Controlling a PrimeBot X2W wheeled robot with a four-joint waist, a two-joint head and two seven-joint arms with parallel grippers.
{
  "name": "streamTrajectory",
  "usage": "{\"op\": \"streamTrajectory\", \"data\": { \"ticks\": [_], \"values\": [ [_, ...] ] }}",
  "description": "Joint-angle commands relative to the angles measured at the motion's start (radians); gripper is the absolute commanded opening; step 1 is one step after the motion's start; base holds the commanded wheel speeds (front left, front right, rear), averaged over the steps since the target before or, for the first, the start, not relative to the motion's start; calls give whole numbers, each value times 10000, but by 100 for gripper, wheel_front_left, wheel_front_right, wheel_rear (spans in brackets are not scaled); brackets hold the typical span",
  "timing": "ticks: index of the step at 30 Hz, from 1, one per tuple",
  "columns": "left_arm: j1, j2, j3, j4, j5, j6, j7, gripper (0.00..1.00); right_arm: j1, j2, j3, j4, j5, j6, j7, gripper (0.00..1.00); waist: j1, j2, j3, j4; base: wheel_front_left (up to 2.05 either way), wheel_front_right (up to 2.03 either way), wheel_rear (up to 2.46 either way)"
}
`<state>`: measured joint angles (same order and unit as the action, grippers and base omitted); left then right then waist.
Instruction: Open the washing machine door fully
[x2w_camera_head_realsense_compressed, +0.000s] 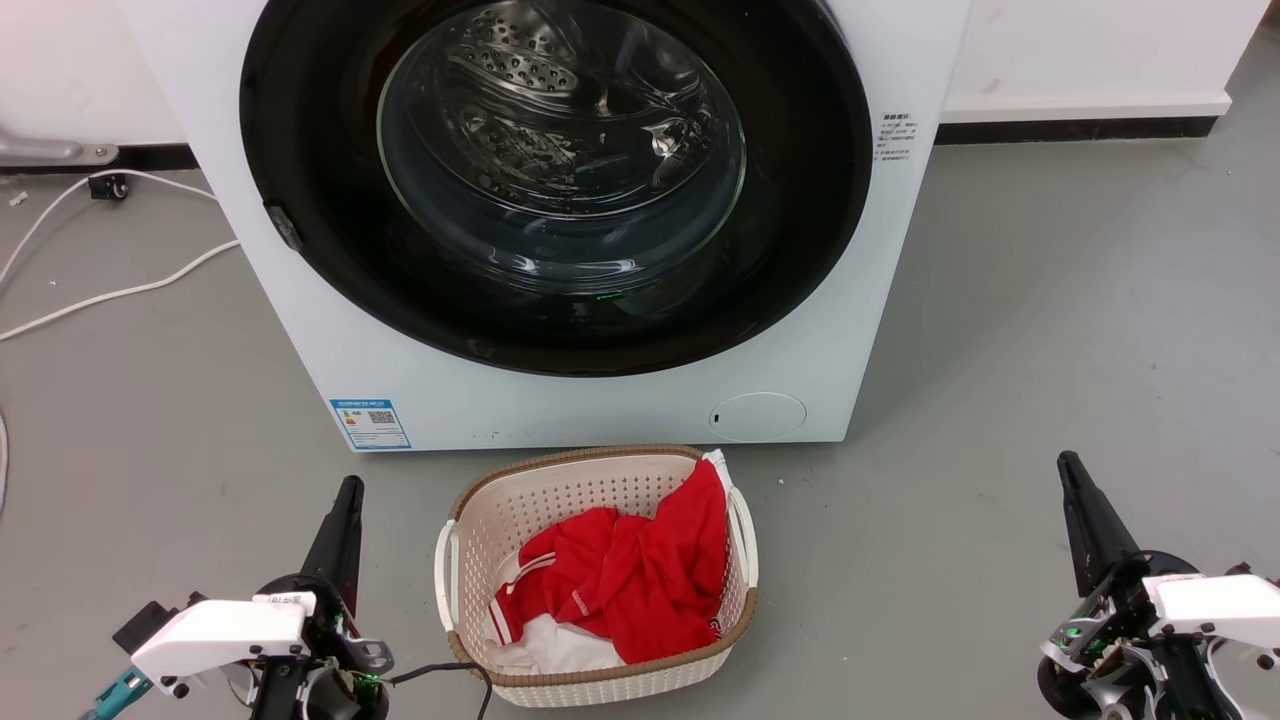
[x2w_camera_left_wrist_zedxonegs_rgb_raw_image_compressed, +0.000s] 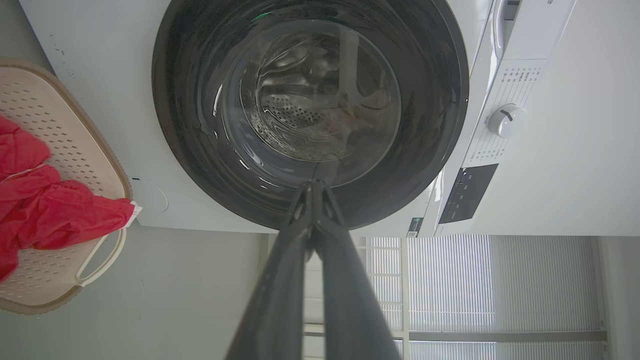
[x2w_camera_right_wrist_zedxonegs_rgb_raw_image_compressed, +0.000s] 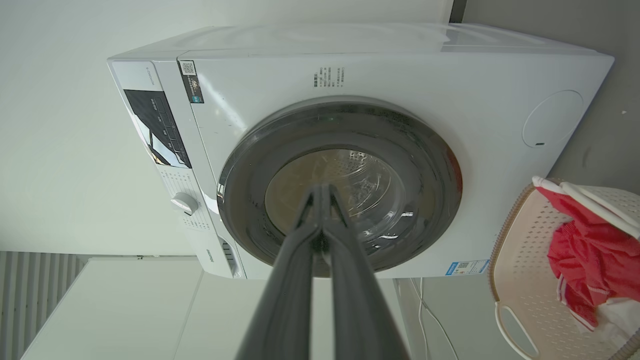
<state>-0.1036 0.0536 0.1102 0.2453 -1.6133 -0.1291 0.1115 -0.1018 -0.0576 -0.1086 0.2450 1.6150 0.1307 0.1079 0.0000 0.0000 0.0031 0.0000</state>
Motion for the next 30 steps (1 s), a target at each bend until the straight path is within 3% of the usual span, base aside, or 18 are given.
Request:
{"op": "streamTrajectory", "data": {
  "ticks": [1,13,14,24,30],
  "values": [
    [-92,-5,39,9,41,-29,11,0,-128,43,-18,14,-47,0,54,0,0,0,0,0,0,0,0],
    [-92,-10,46,8,50,-29,21,0,-129,51,-26,15,-61,0,47,0,0,0,0,0,0,0,0],
    [-2,-6,4,1,6,0,-2,100,-1,8,-13,-1,-3,0,25,100,0,0,0,0,0,0,0],
    [22,-42,-459,136,243,3,-382,100,275,25,166,-43,-184,0,-351,100,0,0,-1,3,0,0,0],
    [-37,-40,-601,-26,919,1,-668,100,331,29,240,-334,-923,0,-638,100,0,0,-7,8,0,0,0]
  ]
}}
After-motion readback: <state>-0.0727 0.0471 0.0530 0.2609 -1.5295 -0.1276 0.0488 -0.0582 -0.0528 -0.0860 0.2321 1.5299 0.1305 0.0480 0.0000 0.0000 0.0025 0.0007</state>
